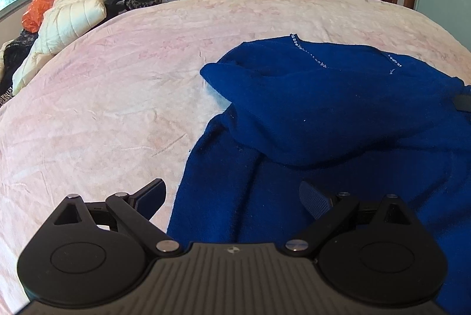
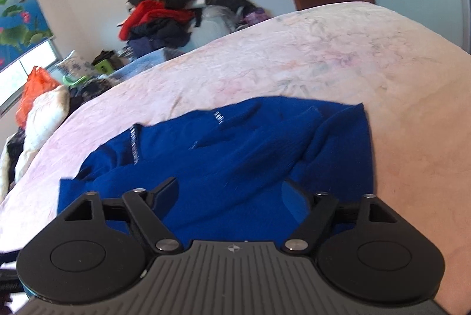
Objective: Fold small clothes
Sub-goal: 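Open the right gripper and release the sweater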
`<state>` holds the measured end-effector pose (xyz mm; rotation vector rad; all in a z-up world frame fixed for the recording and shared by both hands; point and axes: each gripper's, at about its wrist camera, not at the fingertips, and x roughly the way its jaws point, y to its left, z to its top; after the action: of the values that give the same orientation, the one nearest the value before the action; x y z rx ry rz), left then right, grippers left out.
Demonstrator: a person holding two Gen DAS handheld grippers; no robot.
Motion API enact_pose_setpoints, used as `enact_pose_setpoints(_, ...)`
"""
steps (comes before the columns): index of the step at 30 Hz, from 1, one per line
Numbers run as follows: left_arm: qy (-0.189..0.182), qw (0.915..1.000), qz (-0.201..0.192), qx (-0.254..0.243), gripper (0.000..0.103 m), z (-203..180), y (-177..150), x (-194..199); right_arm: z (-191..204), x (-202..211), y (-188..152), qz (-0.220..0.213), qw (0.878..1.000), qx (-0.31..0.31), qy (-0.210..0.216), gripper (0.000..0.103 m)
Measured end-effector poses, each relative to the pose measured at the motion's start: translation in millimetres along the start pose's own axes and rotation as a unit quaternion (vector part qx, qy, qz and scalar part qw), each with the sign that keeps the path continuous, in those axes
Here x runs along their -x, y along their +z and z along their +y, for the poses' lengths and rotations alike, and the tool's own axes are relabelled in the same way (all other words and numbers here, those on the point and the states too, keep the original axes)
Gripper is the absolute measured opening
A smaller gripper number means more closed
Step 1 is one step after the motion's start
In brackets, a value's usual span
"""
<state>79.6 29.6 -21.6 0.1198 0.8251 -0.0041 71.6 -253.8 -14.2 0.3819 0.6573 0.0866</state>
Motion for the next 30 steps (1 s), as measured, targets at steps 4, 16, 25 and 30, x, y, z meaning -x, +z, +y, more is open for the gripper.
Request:
enact_pose_setpoints(4, -0.003, 1.0000, 0.000, 0.003, 0.098, 1, -3, 4, -4, 22, -12, 0.014, 1.000, 0.024, 0.014, 0.082)
enact_pose_setpoints(16, -0.009, 0.9999, -0.007, -0.008, 0.098, 13, -26, 23, -54, 91, -56, 0.056, 0.997, -0.002, 0.050, 0.087)
enact_pose_setpoints(25, -0.055, 0.9977, 0.025, 0.031, 0.098, 77, -36, 13, -50, 103, -80, 0.095, 0.987, 0.012, 0.132, 0.086)
enact_pose_setpoints(30, -0.102, 0.9932, 0.039, 0.041, 0.098, 90, -51, 5, -17, 96, -94, 0.118, 0.973, 0.048, 0.195, 0.085)
